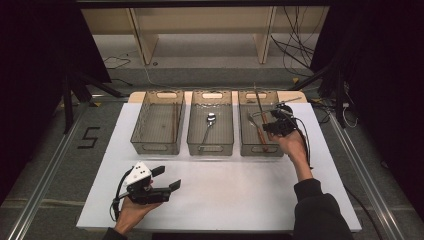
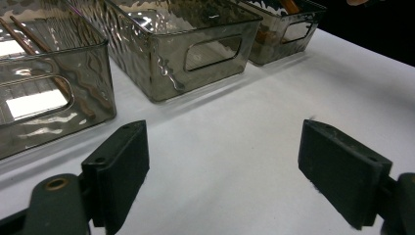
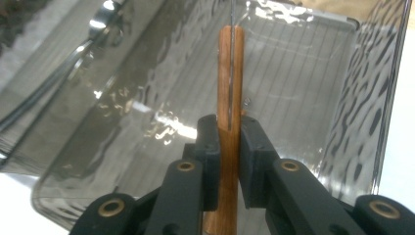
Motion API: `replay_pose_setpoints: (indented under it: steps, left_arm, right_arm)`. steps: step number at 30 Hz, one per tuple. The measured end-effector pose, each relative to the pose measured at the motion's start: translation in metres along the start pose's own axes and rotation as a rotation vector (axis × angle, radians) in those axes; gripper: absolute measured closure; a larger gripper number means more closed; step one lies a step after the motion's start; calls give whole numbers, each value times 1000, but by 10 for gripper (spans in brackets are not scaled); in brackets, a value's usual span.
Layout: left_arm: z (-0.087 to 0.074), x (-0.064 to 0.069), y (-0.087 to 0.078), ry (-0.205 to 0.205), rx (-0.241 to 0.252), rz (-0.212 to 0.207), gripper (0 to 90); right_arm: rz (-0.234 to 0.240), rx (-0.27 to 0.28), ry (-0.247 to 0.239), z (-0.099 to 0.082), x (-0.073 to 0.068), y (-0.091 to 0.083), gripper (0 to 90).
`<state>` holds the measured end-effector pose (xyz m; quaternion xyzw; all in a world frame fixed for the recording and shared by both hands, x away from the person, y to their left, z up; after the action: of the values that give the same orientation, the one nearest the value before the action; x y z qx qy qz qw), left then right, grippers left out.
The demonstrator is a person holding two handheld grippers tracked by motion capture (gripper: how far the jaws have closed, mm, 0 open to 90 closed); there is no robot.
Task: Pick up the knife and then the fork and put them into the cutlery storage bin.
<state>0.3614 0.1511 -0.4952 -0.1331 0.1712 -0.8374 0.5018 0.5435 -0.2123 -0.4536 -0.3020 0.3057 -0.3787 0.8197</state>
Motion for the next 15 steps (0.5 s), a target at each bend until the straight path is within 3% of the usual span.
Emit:
replay_pose_setpoints:
  steps: [15]
  left_arm:
    - [-1, -1, 0, -1, -3, 2, 190]
  right_arm:
    - [-20, -45, 31, -7, 4, 7, 805]
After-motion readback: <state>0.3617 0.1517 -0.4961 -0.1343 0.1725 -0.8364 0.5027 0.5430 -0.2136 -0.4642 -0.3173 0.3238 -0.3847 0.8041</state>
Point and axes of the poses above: each handheld gripper's, and its own axes: y roughly forward along the jaws, z roughly out of its top, x roughly to its right, the point moved 6 cm from there along y, roughly forward along the jaws, and after that the axes turned 15 degrees about z, right-handed, at the moved point
